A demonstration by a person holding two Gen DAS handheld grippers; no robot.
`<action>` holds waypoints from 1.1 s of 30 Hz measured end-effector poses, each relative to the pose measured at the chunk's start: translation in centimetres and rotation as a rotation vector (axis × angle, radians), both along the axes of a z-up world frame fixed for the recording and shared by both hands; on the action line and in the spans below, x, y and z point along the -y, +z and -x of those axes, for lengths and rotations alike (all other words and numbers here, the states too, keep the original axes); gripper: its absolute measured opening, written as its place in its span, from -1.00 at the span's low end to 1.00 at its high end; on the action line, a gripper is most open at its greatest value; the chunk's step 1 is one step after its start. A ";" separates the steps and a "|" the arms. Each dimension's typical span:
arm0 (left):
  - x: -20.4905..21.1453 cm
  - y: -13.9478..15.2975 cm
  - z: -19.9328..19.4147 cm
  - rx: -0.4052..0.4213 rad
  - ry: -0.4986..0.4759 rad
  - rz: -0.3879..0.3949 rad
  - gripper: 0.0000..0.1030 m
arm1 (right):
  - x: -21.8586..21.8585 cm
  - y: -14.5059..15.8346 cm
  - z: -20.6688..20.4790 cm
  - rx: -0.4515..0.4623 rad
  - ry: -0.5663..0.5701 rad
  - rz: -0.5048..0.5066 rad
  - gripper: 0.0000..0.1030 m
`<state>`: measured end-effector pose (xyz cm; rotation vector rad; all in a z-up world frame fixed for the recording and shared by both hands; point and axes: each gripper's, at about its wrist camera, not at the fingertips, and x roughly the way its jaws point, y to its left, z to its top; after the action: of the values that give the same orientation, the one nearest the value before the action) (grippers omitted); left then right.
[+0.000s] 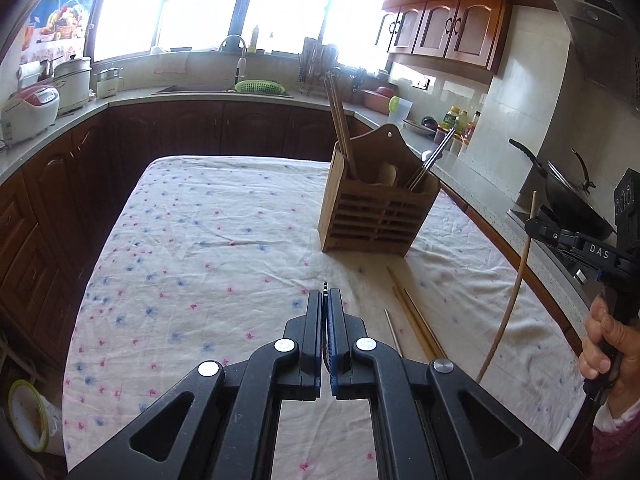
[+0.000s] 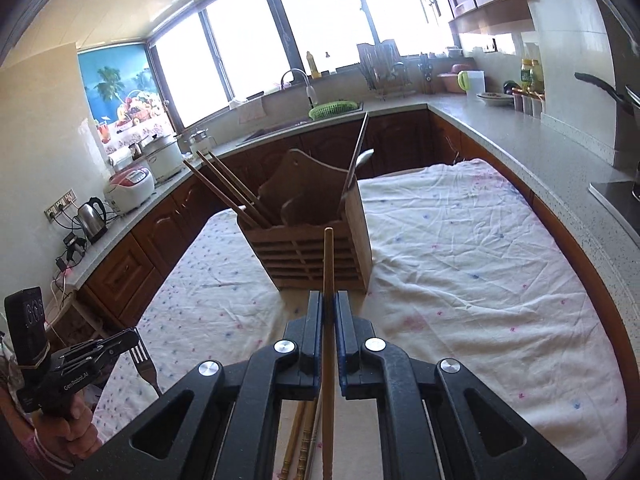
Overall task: Organize utensils
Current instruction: 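Lift the fork and chopstick and lower them into the wooden holder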
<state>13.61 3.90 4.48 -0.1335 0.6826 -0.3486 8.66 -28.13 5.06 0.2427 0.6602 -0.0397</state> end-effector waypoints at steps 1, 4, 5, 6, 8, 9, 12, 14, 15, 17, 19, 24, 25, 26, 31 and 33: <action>0.0 0.4 0.1 0.010 0.002 0.000 -0.99 | -0.1 0.5 0.1 0.013 -0.002 0.006 -0.89; 0.0 1.3 0.1 0.041 0.010 -0.001 -0.99 | 0.1 1.6 0.2 0.047 -0.001 0.005 -0.89; 0.0 1.5 0.1 0.051 0.012 -0.001 -0.99 | 0.1 1.8 0.1 0.055 -0.002 0.005 -0.89; 0.0 1.8 0.1 0.060 0.013 0.001 -0.99 | 0.2 2.0 0.0 0.060 -0.003 0.007 -0.89; 0.1 2.3 -0.1 0.077 0.016 0.003 -0.99 | 0.4 2.3 -0.1 0.071 -0.005 0.006 -0.89; 0.1 2.6 -0.3 0.085 0.021 0.004 -0.99 | 0.5 2.5 -0.1 0.077 -0.006 0.006 -0.89; 0.1 3.4 -1.0 0.110 0.037 0.012 -0.99 | 0.7 3.0 -0.4 0.091 -0.006 0.003 -0.89; 0.1 4.0 -1.6 0.131 0.053 0.016 -0.99 | 0.9 3.4 -0.6 0.105 -0.007 -0.004 -0.89; 0.2 4.4 -1.9 0.141 0.061 0.019 -0.99 | 1.0 3.6 -0.7 0.112 -0.009 -0.005 -0.89; 0.3 5.1 -2.7 0.164 0.075 0.023 -0.99 | 1.2 4.1 -0.9 0.130 -0.015 -0.005 -0.89; 0.6 5.9 -3.5 0.193 0.092 0.019 -0.99 | 1.5 4.8 -1.2 0.155 -0.020 -0.009 -0.89; 2.6 8.6 -5.5 0.310 0.142 -0.012 -0.98 | 2.2 7.4 -2.4 0.230 -0.043 -0.006 -0.89; 3.2 9.0 -6.1 0.337 0.153 -0.019 -0.98 | 2.4 7.9 -2.8 0.249 -0.046 -0.004 -0.89; 3.8 9.4 -6.7 0.359 0.166 -0.029 -0.98 | 2.5 8.5 -3.2 0.265 -0.049 0.000 -0.89; 7.4 9.8 -9.8 0.461 0.234 -0.074 -0.98 | 3.5 11.1 -5.8 0.337 -0.076 -0.006 -0.89; 9.0 8.8 -11.3 0.475 0.256 -0.102 -0.98 | 3.8 11.5 -7.0 0.354 -0.089 -0.006 -0.89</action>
<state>24.90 -5.13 13.28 -0.0363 0.2073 -0.0907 15.62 -31.98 16.58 0.2762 0.2970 -0.0778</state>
